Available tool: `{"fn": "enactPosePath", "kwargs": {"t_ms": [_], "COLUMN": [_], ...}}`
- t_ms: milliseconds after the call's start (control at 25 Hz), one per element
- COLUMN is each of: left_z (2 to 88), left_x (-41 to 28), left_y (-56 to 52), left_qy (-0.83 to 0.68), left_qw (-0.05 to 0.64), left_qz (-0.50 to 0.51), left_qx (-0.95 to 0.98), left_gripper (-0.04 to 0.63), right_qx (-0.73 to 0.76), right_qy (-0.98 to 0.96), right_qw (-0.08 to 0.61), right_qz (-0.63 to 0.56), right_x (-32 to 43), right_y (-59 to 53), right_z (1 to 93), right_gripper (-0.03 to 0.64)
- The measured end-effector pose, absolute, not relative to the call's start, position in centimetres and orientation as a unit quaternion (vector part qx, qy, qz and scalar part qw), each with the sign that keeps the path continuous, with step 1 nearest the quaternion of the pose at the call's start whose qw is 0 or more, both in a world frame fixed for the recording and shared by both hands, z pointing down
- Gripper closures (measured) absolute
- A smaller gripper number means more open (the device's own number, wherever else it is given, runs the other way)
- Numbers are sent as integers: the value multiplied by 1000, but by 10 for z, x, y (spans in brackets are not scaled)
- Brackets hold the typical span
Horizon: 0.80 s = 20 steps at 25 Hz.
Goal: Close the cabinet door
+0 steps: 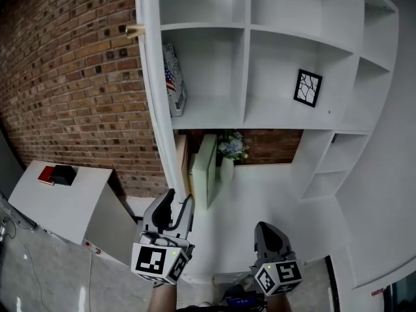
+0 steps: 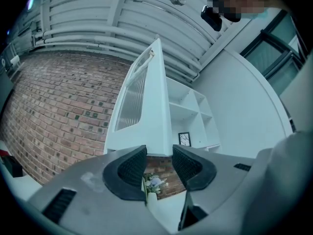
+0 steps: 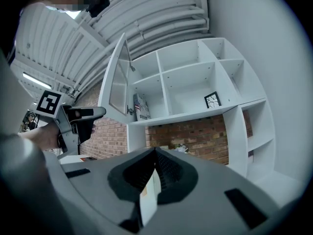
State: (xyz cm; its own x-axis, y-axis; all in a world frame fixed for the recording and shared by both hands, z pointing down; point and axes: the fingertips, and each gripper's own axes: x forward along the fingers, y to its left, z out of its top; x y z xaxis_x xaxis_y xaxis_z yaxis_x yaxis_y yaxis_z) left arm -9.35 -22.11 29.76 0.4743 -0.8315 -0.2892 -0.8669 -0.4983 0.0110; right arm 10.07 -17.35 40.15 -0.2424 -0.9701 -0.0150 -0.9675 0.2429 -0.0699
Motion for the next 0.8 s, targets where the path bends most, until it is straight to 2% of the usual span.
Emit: {"fn": "enactPosePath", "kwargs": {"t_ms": [800], "left_z": [293], "left_x": [-47], "left_y": [-236], "left_qy": [470], "left_qw": [84], "left_qz": [114], "left_qx": [-872], "left_gripper": [430], "right_qx": [-642], "right_qy": [766], "right_qw": [22], "right_qz": [-25], "right_x": [135], "right_y": [-186], "right_z": [405], "right_gripper": [616]}}
